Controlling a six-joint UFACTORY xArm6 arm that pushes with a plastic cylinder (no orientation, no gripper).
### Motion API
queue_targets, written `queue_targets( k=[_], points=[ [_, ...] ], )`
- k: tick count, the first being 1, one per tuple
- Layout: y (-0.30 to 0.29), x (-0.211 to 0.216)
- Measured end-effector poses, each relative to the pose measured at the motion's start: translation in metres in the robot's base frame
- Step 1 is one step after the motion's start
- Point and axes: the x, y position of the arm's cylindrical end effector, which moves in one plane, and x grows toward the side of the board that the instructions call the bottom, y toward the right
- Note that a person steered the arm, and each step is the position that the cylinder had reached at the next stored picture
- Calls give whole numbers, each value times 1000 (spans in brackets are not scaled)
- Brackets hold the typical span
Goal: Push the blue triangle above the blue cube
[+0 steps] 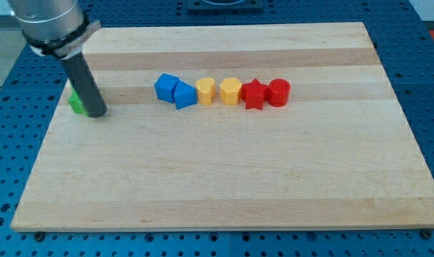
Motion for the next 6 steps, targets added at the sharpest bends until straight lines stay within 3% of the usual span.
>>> queue_targets(
  k=[1, 3, 4, 5, 6],
  points=[
    [20, 4],
    [143, 13],
    [179, -2],
    [175, -17],
    [130, -18]
  ],
)
